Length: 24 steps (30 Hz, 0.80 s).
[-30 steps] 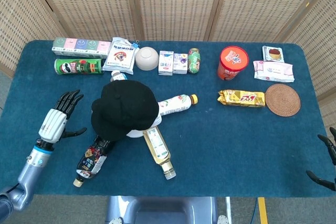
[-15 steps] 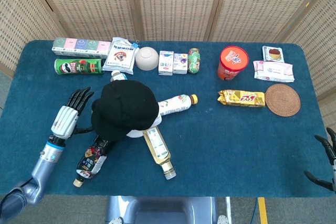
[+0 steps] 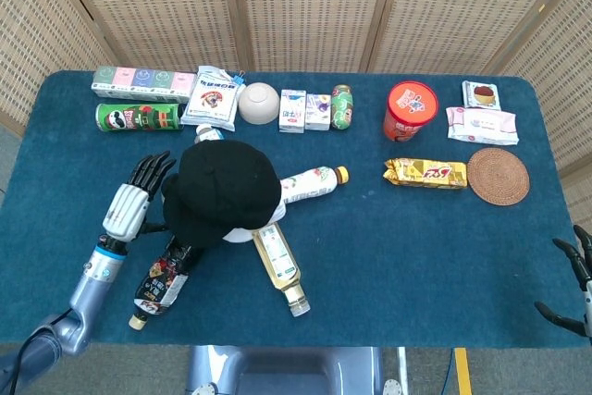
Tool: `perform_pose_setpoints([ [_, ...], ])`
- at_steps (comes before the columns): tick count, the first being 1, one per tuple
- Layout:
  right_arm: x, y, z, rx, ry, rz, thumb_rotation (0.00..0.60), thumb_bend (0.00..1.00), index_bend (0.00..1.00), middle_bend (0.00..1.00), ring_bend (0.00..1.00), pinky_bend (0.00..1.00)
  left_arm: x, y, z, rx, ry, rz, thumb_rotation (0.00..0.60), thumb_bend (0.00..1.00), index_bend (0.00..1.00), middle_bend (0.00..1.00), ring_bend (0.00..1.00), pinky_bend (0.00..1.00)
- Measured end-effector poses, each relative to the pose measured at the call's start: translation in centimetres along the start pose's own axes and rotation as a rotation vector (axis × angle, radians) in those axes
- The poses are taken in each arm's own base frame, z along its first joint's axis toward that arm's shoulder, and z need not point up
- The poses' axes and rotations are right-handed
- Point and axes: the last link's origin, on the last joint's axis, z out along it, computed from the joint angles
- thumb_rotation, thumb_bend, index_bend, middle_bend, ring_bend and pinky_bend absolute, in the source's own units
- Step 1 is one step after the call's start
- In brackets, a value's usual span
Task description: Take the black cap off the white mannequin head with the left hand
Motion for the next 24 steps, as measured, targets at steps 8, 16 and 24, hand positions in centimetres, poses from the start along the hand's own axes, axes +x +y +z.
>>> perform_pose_setpoints([
  [8, 0.02, -0.12, -0.07, 0.007, 0.001, 0.0, 0.6, 0.0, 0.15, 0.0, 0.0, 0.0, -0.49, 0.7, 0.44, -0.012, 0.013, 0.005, 0.6, 0.18, 0.0, 0.0, 0.0, 0.0],
  [16, 0.05, -0.18, -0.21, 0.014, 0.003, 0.0, 0.6, 0.0, 0.15, 0.0, 0.0, 0.0, -0.07, 0.59, 0.08, -0.019, 0.035, 0.0, 0.6, 0.28, 0.0, 0.0, 0.0, 0.0],
  [24, 0.06, -0.27, -0.3, 0.023, 0.002, 0.001, 0.6, 0.0, 0.15, 0.0, 0.0, 0.0, 0.42, 0.09, -0.19, -0.012, 0.05, -0.006, 0.6, 0.38, 0.0, 0.0, 0.0, 0.03],
])
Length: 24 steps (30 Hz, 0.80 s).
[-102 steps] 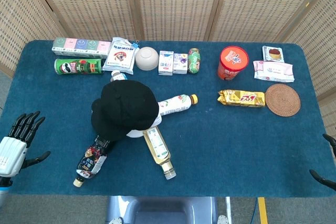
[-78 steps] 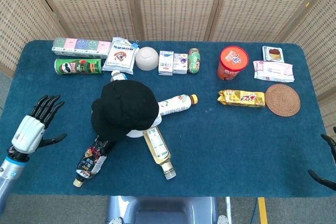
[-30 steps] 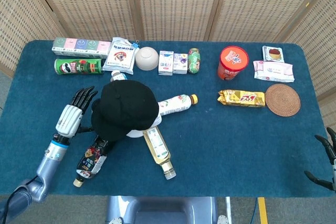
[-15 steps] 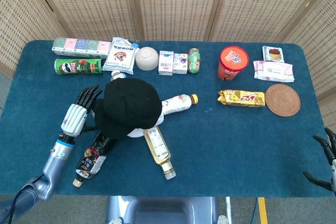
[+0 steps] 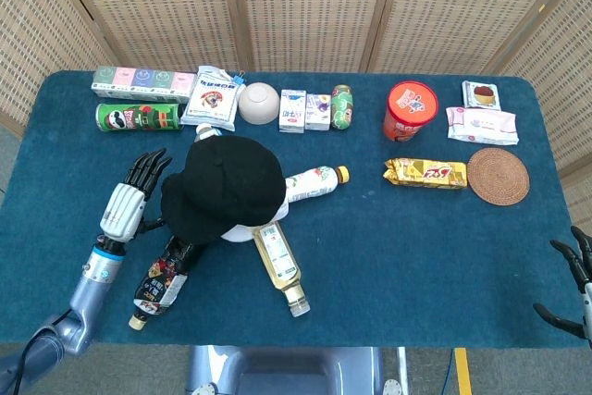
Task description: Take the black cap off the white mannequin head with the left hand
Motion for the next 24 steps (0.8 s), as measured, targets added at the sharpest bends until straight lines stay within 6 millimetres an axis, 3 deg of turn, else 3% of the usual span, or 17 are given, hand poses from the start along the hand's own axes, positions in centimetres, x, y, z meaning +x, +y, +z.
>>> perform_pose_setpoints([
  [8, 0.02, -0.02, -0.03, 0.008, -0.004, 0.005, 0.6, 0.0, 0.15, 0.0, 0.0, 0.0, 0.3, 0.09, -0.18, -0.01, 0.053, -0.003, 0.6, 0.38, 0.02, 0.01, 0.0, 0.16],
  [21, 0.06, -0.11, -0.11, 0.019, -0.008, 0.015, 0.6, 0.0, 0.15, 0.0, 0.0, 0.0, 0.36, 0.61, 0.0, -0.006, 0.083, 0.065, 0.6, 0.37, 0.41, 0.29, 0.13, 0.3],
  [24, 0.07, -0.12, -0.11, 0.021, -0.009, 0.018, 0.6, 0.0, 0.15, 0.0, 0.0, 0.0, 0.44, 0.79, 0.06, -0.015, 0.093, 0.08, 0.6, 0.37, 0.5, 0.3, 0.15, 0.33],
])
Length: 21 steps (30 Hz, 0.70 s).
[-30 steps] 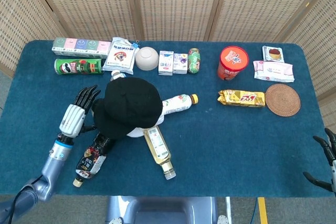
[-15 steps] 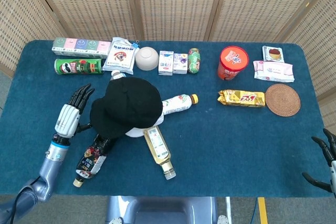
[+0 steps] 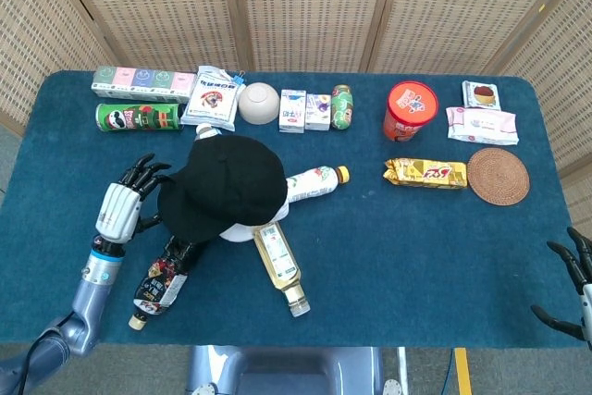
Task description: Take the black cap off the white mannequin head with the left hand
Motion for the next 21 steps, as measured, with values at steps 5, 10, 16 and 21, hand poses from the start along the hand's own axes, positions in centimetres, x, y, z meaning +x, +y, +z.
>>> perform_pose_setpoints([
  [5, 0.01, -0.03, -0.03, 0.004, -0.002, 0.003, 0.6, 0.0, 0.15, 0.0, 0.0, 0.0, 0.13, 0.28, 0.1, -0.019, 0.011, 0.022, 0.6, 0.39, 0.54, 0.33, 0.19, 0.37],
  [10, 0.05, -0.03, -0.08, 0.009, -0.002, 0.007, 0.6, 0.0, 0.15, 0.0, 0.0, 0.0, 0.11, 0.4, 0.15, -0.031, 0.013, 0.048, 0.6, 0.42, 0.61, 0.4, 0.26, 0.43],
  [16, 0.07, -0.03, -0.11, 0.012, -0.005, 0.01, 0.6, 0.0, 0.15, 0.0, 0.0, 0.0, 0.26, 0.64, 0.23, -0.063, 0.024, 0.081, 0.6, 0.46, 0.7, 0.47, 0.34, 0.54],
  [21, 0.1, -0.05, -0.13, 0.016, -0.009, 0.017, 0.6, 0.0, 0.15, 0.0, 0.0, 0.0, 0.33, 0.95, 0.38, -0.096, 0.037, 0.108, 0.6, 0.51, 0.75, 0.51, 0.38, 0.57],
])
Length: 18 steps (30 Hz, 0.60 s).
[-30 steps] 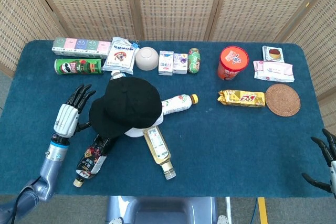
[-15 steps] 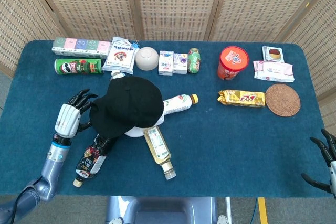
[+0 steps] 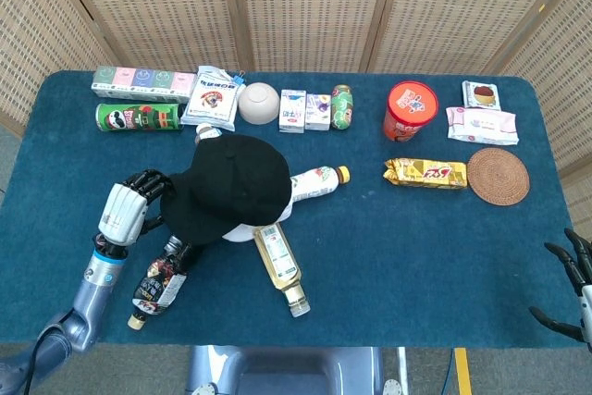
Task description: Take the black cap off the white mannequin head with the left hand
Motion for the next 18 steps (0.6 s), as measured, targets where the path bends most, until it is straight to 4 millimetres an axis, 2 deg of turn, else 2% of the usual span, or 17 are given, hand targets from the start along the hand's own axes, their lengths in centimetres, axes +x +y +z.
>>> perform_pose_setpoints([
  [18, 0.1, 0.0, -0.1, 0.004, 0.004, 0.005, 0.6, 0.0, 0.15, 0.0, 0.0, 0.0, 1.4, 0.2, 0.5, -0.017, 0.092, -0.014, 0.6, 0.52, 0.77, 0.54, 0.41, 0.59],
])
